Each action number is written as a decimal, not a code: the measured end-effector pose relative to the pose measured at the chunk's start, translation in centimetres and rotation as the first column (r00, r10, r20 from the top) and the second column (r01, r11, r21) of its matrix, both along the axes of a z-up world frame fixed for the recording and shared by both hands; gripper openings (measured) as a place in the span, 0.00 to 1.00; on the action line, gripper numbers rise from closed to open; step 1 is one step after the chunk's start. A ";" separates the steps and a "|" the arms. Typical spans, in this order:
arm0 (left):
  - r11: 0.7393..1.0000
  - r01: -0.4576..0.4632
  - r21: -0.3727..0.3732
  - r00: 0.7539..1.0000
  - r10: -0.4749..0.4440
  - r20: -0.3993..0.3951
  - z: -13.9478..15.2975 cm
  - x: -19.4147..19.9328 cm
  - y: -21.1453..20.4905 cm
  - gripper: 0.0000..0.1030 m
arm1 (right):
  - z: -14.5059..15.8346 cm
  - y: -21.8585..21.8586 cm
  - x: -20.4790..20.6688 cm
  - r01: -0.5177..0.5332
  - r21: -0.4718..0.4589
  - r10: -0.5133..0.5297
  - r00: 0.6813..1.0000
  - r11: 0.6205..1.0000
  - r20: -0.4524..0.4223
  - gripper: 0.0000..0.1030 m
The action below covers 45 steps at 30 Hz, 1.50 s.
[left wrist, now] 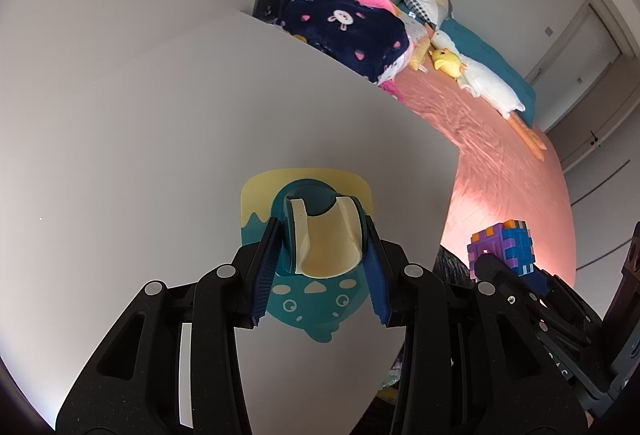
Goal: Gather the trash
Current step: 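Carry the cup holder and puzzle cube over the trash bag with both tools, then open both tools over the trash bag to drop the holder and cube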
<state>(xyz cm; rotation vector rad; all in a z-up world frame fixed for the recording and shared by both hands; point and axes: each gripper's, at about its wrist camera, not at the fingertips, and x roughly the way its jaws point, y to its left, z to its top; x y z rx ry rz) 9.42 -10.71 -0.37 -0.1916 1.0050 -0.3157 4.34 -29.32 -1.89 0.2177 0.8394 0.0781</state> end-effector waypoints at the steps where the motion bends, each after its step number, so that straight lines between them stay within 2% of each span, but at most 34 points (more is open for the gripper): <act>1: 1.000 0.005 0.001 1.000 -0.005 0.002 0.1 -0.2 -0.3 0.38 | 0.1 -0.3 -0.5 0.003 0.001 -0.003 1.000 1.000 0.002 0.46; 16: 0.997 0.080 0.018 0.997 -0.080 0.010 0.5 -1.8 -5.1 0.38 | 0.8 -4.8 -4.4 0.055 0.026 -0.056 0.998 0.998 0.023 0.47; 27: 0.987 0.157 0.033 0.987 -0.158 0.017 0.9 -3.6 -9.4 0.38 | 1.4 -9.4 -7.2 0.138 0.049 -0.140 0.989 0.989 0.041 0.47; 45: 0.946 0.320 0.058 0.947 -0.321 0.013 0.9 -6.1 -15.6 0.38 | 1.5 -15.7 -11.4 0.285 0.055 -0.288 0.957 0.957 0.044 0.47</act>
